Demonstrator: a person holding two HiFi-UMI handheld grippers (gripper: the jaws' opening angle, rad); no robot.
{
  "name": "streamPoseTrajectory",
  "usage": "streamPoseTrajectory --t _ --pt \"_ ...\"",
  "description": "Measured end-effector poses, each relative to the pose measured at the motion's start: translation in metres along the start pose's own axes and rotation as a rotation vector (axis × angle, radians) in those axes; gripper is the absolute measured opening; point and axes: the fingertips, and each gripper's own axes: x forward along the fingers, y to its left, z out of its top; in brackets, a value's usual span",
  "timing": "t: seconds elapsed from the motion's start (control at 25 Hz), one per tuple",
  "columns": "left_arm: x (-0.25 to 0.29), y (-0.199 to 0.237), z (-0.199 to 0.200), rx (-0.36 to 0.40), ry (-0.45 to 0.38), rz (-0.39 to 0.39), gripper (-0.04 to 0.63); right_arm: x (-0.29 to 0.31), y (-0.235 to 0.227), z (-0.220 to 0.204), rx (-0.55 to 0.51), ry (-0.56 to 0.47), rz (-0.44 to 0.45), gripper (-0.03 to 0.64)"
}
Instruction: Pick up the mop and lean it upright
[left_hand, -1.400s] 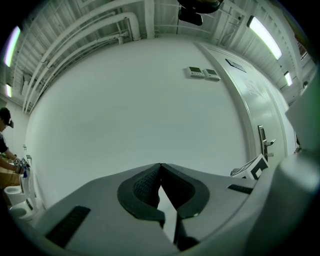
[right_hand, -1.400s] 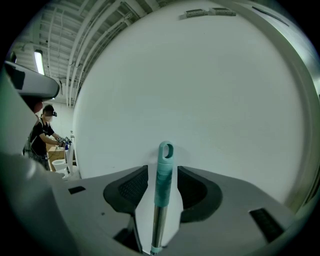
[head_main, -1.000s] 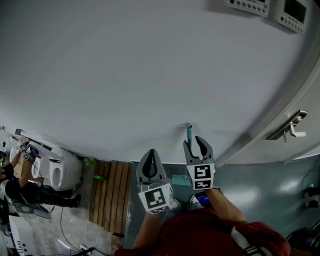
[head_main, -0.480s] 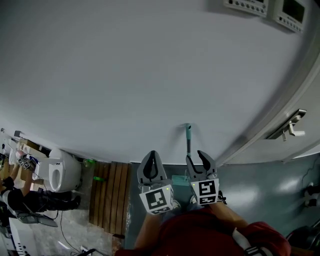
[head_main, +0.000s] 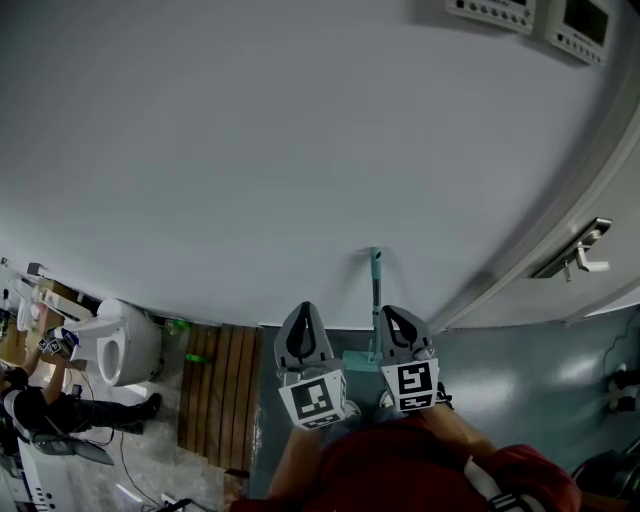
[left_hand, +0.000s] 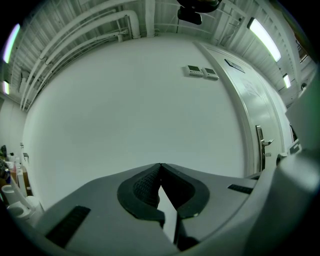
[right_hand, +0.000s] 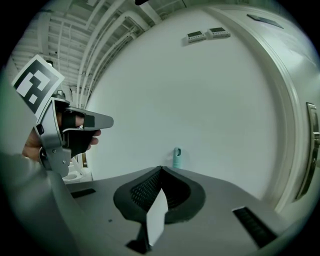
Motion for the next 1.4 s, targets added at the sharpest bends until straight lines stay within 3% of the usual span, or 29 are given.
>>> streamPoseTrajectory --t 0.32,0.64,1.16,1.4 --pt "-0.001 0.0 0.002 -0.011 0.0 0.003 0.014 -0.004 0.001 0.029 0.007 -0.01 0.021 0.018" --pt "-0.009 0.003 0.012 -0.022 -0.004 0.005 0.013 -0.02 -0.003 0.094 0.03 -0.125 0.025 0.018" --pt "-0.01 -0.006 0.008 -0.029 0.024 -0.037 0.013 -0.018 -0.006 0.085 0.016 -0.094 0.017 0.018" --pt "-0.007 -0.011 0.019 -0.026 -0.003 -0.048 0.013 -0.018 -0.011 0.084 0.018 -0.089 0.008 0.017"
